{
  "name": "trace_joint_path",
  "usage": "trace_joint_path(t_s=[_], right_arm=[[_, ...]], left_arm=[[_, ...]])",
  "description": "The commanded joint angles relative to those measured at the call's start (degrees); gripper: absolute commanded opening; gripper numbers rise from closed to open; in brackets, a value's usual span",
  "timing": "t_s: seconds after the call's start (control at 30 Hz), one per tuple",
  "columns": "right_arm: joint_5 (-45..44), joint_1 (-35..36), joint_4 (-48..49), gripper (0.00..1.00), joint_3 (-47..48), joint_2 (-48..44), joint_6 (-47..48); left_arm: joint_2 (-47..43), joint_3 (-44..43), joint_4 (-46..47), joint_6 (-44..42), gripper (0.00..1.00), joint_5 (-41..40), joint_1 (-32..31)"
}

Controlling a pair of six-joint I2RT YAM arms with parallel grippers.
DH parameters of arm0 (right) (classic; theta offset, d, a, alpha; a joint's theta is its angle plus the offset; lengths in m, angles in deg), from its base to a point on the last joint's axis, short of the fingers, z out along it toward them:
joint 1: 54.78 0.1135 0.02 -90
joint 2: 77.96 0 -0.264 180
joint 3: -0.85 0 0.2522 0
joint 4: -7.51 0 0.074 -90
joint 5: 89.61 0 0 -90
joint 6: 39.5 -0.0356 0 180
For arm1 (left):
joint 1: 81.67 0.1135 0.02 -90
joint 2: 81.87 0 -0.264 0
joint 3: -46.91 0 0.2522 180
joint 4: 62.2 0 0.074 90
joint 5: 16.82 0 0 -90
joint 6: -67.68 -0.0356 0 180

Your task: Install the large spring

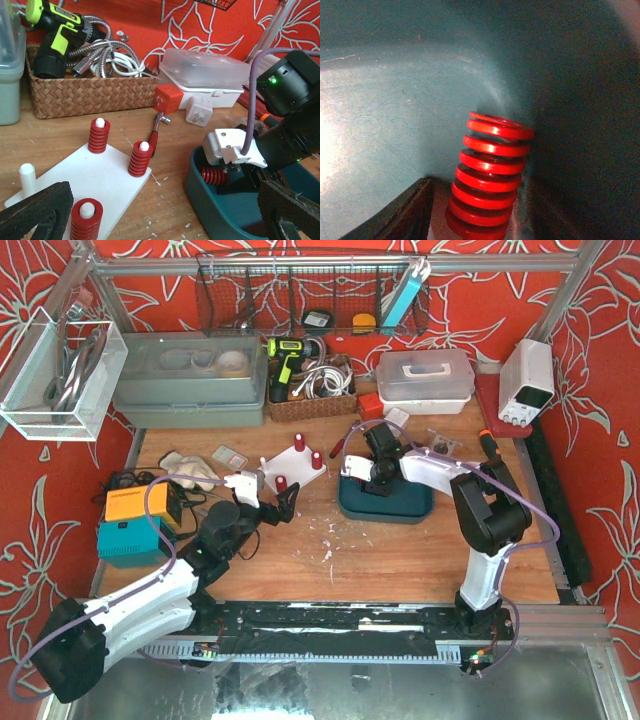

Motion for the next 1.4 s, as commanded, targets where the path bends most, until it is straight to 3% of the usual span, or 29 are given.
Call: trace_joint_path(t_s=[0.0,0.47,0.77,1.03,1.37], right_arm=[[-1.09,-0.13,-2.08,0.53,0.5,2.05,-2.34],[-1.92,-0.4,-0.92,0.26,-0.12,1.86,-5.03],[-3.3,0.29,-1.47,0.14,-1.01,-5.16,-12.25],[-7.76,2.47,0.94,0.13,-4.81,-14.89,-23.62],[-2.92,8.62,11.04,0.1,-12.94,-28.24,-32.7]], left_arm=[[-0.67,0.44,1.63,-0.55,1.0,-1.05,-0.26],[-0.39,0.51,1.8,0.0,1.0,-0.85,-0.26],[-0.03,0.18,1.33,0.9,1.0,-1.0,-0.26],[0.04,0.45,1.49,1.62,1.0,-1.29,-0.27],[-0.75,0.02,-0.02,4.12,1.0,-2.46,-0.26]])
